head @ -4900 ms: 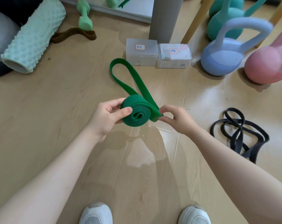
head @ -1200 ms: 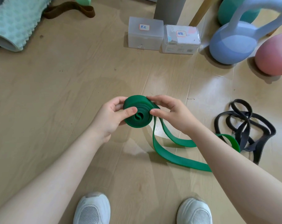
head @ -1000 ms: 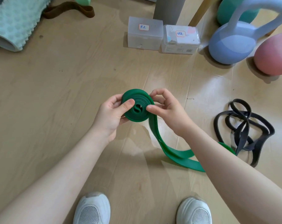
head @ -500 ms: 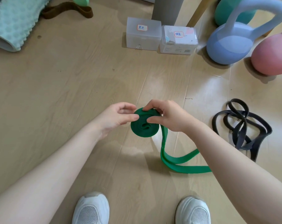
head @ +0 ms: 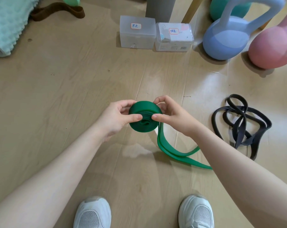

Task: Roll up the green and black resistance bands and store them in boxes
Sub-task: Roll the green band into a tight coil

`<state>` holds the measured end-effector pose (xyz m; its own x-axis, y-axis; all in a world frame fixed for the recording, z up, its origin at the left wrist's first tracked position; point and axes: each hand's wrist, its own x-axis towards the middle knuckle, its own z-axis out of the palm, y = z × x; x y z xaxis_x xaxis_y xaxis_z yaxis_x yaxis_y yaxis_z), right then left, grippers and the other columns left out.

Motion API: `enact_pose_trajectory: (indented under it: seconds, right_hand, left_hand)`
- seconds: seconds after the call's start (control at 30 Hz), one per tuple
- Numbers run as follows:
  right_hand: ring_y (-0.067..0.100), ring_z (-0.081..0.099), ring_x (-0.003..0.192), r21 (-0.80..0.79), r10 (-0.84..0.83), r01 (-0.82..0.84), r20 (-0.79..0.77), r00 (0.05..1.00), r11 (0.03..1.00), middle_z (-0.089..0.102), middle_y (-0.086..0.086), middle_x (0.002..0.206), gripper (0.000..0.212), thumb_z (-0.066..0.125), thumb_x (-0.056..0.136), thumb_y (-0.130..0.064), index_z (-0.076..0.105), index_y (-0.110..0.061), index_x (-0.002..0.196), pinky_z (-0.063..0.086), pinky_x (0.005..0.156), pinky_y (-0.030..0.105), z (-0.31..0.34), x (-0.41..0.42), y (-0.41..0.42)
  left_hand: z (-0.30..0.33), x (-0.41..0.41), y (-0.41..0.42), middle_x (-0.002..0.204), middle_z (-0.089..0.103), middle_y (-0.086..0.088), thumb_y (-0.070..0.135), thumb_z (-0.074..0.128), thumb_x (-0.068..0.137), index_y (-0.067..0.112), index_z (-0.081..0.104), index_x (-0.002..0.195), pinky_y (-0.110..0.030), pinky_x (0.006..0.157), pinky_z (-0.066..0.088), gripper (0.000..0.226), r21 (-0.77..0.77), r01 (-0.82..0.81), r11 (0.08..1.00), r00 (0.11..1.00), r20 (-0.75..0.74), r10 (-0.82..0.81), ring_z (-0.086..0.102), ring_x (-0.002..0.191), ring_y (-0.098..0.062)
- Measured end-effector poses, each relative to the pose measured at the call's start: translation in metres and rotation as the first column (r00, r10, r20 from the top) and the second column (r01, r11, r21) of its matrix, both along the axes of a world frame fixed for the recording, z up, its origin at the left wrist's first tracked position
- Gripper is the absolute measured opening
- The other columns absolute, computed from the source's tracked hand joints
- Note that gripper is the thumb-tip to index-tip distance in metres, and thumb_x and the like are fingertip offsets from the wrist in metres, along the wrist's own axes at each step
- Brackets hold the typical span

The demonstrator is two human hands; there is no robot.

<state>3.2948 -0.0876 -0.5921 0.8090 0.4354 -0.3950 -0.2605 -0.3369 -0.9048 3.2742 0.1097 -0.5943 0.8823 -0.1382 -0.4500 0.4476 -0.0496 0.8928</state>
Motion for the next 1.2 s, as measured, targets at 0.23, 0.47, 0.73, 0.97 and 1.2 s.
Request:
enact_pose_trajectory:
  seconds: [0.23, 0.47, 0.73, 0.97, 1.2]
  right_hand:
    - [0.021, 0.067, 0.087, 0.067, -0.258, 0.252, 0.094, 0.962, 0.965, 0.065, 0.001, 0.099, 0.033, 0.067, 0.082, -0.012, 0.047, -0.032, 0.098, 0.054, 0.086, 0.041, -0.005, -0.009, 0.012]
    - [0.019, 0.068, 0.093, 0.01, -0.269, 0.269, 0.07, 0.96, 0.963, 0.066, 0.006, 0.111, 0.021, 0.067, 0.083, -0.012, 0.055, -0.027, 0.094, 0.055, 0.085, 0.043, -0.007, -0.013, 0.02]
    - [0.013, 0.065, 0.086, -0.18, 0.035, -0.022, 0.066, 0.997, 0.983, 0.066, -0.001, 0.103, 0.024, 0.061, 0.087, -0.01, 0.059, -0.018, 0.11, 0.054, 0.075, 0.025, -0.01, -0.017, 0.015]
    - [0.007, 0.049, 0.083, -0.409, 0.385, -0.312, 0.109, 0.916, 0.857, 0.058, -0.008, 0.096, 0.033, 0.064, 0.085, -0.019, 0.057, -0.022, 0.117, 0.035, 0.074, 0.02, -0.01, -0.02, 0.031]
    - [0.019, 0.062, 0.099, -0.288, 0.245, -0.223, 0.041, 0.969, 0.931, 0.065, 0.001, 0.112, 0.04, 0.072, 0.078, -0.015, 0.045, -0.024, 0.106, 0.05, 0.091, 0.038, 0.001, -0.006, 0.025]
  left_hand:
    - [-0.004, -0.004, -0.006, 0.094, 0.07, 0.004, 0.009, 0.061, 0.084, 0.015, 0.061, 0.111, -0.023, 0.078, 0.05, 0.028, -0.196, -0.314, 0.929, 0.941, -0.195, 0.277, 0.065, 0.086, -0.01]
    - [-0.011, -0.011, -0.012, 0.095, 0.068, -0.003, 0.008, 0.056, 0.087, 0.011, 0.062, 0.101, -0.025, 0.083, 0.052, 0.015, -0.298, -0.472, 0.83, 0.87, -0.312, 0.383, 0.064, 0.088, -0.014]
    - [-0.011, -0.011, 0.015, 0.105, 0.066, -0.005, 0.003, 0.061, 0.083, 0.016, 0.053, 0.11, -0.029, 0.086, 0.05, 0.031, -0.063, 0.092, 0.994, 0.925, -0.364, -0.108, 0.063, 0.097, -0.017]
    - [-0.006, -0.006, 0.016, 0.095, 0.068, 0.002, 0.01, 0.07, 0.079, 0.019, 0.063, 0.097, -0.018, 0.082, 0.048, 0.021, 0.136, 0.374, 0.917, 0.904, -0.275, -0.328, 0.063, 0.089, -0.008]
    - [-0.005, -0.007, 0.01, 0.093, 0.07, 0.006, 0.009, 0.07, 0.078, 0.024, 0.065, 0.096, -0.02, 0.083, 0.048, 0.024, 0.134, 0.323, 0.937, 0.939, -0.169, -0.3, 0.066, 0.089, -0.006]
